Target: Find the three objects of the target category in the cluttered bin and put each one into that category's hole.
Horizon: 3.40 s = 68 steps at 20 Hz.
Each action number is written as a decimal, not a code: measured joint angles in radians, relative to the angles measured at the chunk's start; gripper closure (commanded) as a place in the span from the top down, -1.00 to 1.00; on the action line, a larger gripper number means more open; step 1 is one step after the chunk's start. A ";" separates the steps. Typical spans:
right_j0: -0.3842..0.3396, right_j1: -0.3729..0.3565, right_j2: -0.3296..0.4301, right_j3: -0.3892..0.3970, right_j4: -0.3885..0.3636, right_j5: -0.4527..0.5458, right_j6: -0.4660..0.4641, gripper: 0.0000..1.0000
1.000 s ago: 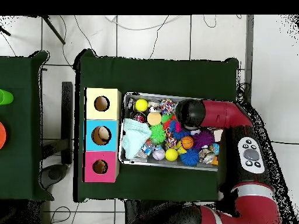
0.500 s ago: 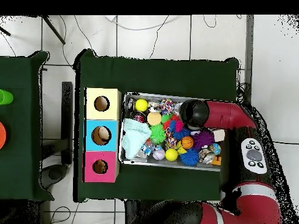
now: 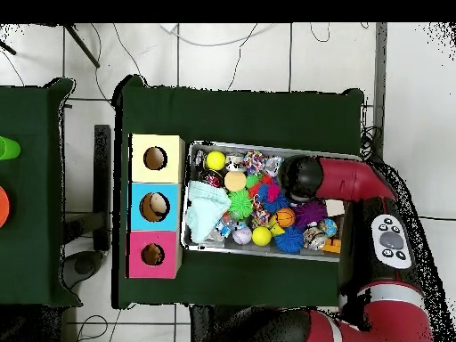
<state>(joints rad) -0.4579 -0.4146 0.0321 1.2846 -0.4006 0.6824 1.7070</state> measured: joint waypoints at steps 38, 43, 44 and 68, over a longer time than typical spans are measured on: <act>0.150 -0.159 -0.113 -0.024 0.092 0.241 0.000 1.00; 0.208 -0.161 -0.159 0.013 0.092 0.166 0.001 1.00; 0.215 -0.161 -0.164 0.018 0.092 0.156 0.001 1.00; 0.438 -0.131 -0.305 0.291 0.186 -0.087 0.155 1.00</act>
<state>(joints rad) -0.0198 -0.5455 -0.2728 1.5757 -0.2145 0.5958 1.8623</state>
